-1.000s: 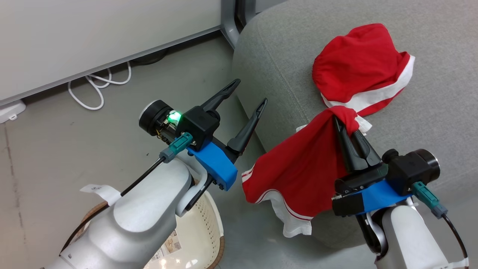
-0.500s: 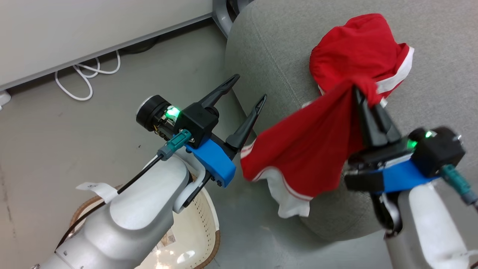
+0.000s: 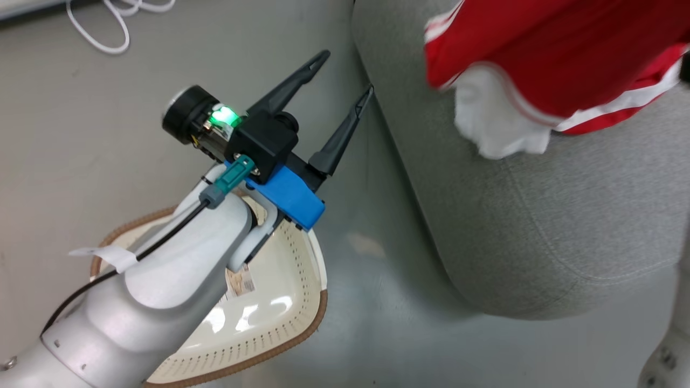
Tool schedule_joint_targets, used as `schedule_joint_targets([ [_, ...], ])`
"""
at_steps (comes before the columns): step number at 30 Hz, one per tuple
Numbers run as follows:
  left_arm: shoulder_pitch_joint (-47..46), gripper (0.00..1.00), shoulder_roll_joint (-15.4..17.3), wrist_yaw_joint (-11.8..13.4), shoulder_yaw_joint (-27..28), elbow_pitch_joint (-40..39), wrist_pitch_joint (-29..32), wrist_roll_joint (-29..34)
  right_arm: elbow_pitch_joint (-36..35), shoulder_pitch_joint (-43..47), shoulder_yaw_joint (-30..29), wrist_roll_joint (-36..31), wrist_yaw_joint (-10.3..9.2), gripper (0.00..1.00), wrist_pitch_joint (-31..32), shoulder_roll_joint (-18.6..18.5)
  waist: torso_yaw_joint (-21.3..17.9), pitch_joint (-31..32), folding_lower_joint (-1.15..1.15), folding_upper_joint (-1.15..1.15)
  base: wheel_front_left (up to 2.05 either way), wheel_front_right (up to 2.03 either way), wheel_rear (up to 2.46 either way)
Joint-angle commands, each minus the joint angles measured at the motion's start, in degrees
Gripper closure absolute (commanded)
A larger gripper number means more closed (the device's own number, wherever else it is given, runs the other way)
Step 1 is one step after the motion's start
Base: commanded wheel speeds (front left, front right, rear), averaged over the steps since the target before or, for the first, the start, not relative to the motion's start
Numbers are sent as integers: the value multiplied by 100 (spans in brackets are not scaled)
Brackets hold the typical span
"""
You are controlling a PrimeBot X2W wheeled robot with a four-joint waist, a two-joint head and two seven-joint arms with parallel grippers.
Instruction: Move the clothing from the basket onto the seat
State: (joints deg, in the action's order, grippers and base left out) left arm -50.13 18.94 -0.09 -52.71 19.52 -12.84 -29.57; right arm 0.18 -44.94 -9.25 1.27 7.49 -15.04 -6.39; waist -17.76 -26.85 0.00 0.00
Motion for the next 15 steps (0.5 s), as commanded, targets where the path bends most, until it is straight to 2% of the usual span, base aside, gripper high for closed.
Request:
schedule_joint_targets([
  [1,-154,0,80,36,34,-78,18,68,-56,-370,-210,-12,1,100,-22,-168,192,-499,0,0,0,0,0],
  [8,-382,0,283,99,7,-354,123,249,308,-1588,-1019,88,1,100,-22,-1182,287,-1168,0,0,0,0,0],
  [11,-432,0,335,120,-20,-436,132,305,458,-1856,-1366,141,1,100,-22,-1627,313,-1339,0,0,0,0,0],
  [15,-418,0,415,154,-25,-523,144,342,760,-1732,-1648,184,1,100,-21,-2011,268,-1478,0,0,0,0,0],
])
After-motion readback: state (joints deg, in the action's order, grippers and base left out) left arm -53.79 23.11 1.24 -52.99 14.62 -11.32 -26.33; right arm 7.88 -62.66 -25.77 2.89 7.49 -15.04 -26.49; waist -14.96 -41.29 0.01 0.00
